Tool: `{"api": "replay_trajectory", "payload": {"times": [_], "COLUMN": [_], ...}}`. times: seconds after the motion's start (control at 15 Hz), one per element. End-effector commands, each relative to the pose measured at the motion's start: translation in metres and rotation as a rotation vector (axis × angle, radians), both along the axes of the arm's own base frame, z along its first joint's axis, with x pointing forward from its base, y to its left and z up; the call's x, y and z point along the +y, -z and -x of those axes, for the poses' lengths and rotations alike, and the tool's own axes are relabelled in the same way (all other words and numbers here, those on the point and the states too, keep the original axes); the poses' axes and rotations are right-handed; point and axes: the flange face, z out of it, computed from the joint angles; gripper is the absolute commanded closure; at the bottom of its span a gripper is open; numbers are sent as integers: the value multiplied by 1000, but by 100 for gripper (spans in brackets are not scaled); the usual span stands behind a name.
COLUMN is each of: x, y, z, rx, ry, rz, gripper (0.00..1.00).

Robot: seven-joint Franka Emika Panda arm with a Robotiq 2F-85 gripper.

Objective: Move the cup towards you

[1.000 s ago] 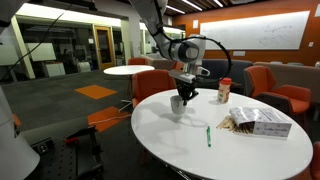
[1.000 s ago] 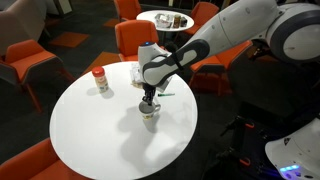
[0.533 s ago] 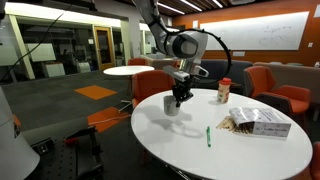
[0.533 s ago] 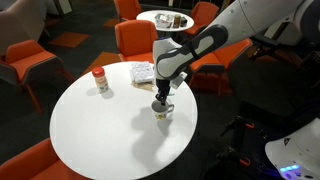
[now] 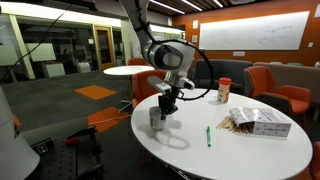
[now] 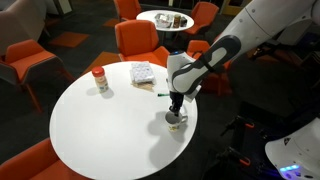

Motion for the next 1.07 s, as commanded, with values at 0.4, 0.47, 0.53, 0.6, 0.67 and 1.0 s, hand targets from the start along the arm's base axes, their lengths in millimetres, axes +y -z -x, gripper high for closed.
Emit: {"api": "replay_trajectory", "payload": {"times": [0.4, 0.47, 0.53, 0.6, 0.67, 1.0], "x": [0, 0, 1, 0, -1, -5], "y": [-11, -11, -9, -9, -9, -28], "z": [43, 46, 48, 50, 51, 50], "rx": [-149, -141, -132, -125, -127, -142], "ry": [-38, -44, -47, -58, -67, -117], "rz": [7, 1, -4, -7, -8, -27], "gripper": [100, 100, 100, 100, 75, 41]}}
